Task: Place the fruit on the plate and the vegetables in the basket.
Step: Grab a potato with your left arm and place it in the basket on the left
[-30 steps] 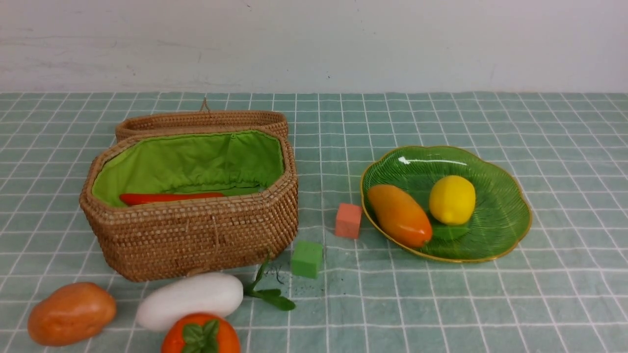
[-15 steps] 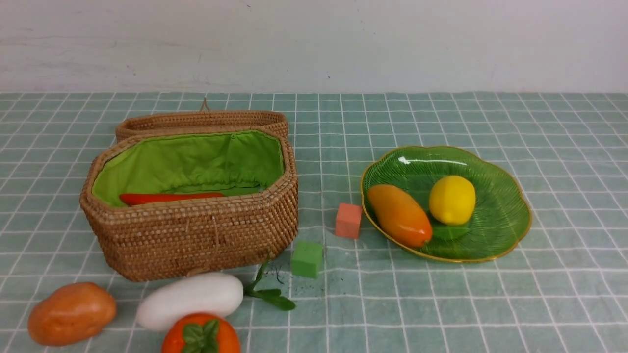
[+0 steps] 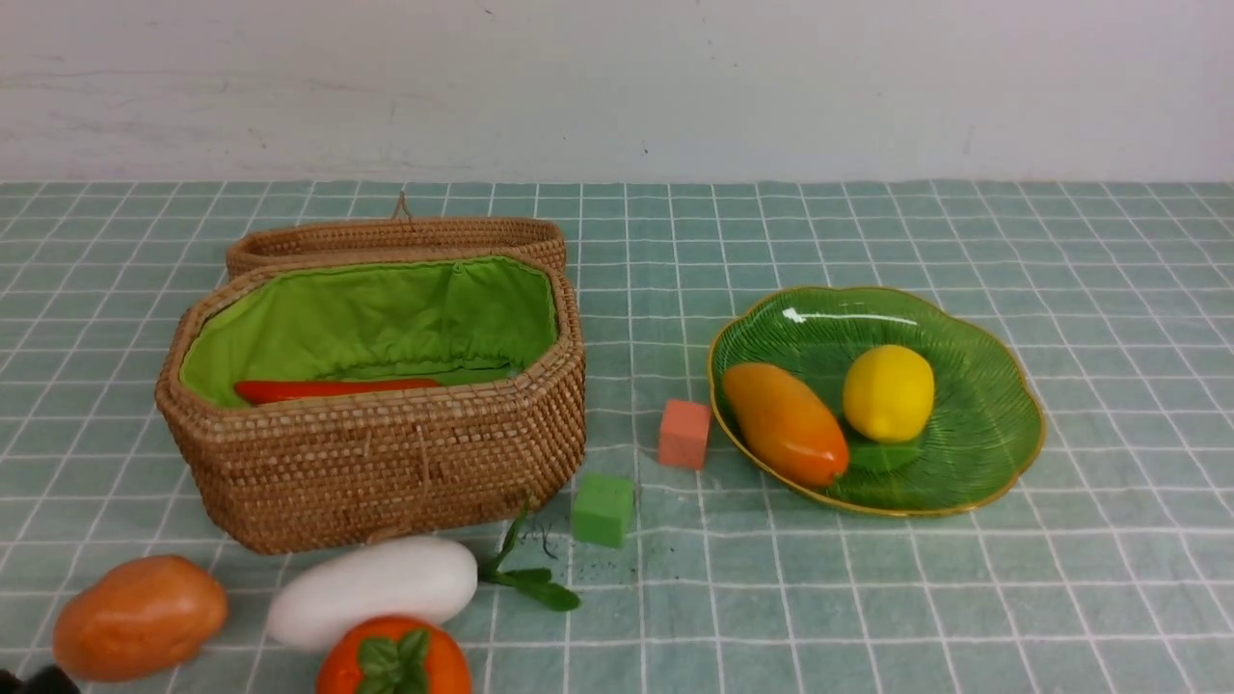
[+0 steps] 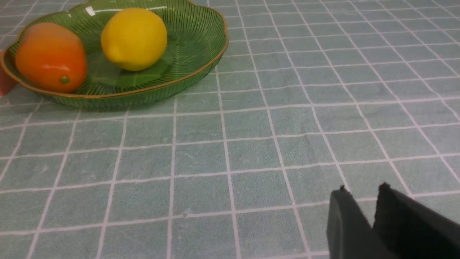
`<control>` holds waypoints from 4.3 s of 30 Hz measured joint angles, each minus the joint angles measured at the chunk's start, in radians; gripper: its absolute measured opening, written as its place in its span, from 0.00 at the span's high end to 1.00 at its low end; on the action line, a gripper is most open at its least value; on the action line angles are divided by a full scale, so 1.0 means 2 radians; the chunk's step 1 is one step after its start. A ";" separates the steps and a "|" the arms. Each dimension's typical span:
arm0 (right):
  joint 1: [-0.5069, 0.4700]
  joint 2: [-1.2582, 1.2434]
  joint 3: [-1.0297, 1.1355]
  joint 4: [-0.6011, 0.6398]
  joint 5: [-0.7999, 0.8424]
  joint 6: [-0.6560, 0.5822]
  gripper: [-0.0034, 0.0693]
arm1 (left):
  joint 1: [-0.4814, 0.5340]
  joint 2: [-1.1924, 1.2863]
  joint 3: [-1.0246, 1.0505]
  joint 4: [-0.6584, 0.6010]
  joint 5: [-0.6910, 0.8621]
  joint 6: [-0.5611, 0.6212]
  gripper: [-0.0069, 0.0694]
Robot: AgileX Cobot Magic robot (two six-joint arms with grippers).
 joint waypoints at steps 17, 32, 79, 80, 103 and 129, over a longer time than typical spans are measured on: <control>0.000 0.000 0.000 0.000 0.000 0.000 0.73 | 0.000 0.077 -0.227 -0.073 -0.045 0.057 0.60; 0.000 0.000 0.000 0.000 0.000 0.000 0.70 | 0.000 0.379 -0.471 0.004 0.258 0.035 0.60; 0.000 0.000 0.000 0.000 0.000 0.000 0.63 | 0.000 0.694 -0.451 0.228 0.344 0.041 0.04; 0.000 0.000 0.000 0.000 0.000 0.000 0.63 | 0.000 0.694 -0.440 0.233 0.333 0.042 0.04; 0.000 0.000 0.000 0.000 0.000 0.000 0.63 | 0.000 0.766 -0.352 0.300 0.215 -0.024 0.23; 0.000 0.000 0.000 0.000 0.000 0.000 0.62 | 0.000 0.659 -0.352 0.359 0.237 -0.084 0.03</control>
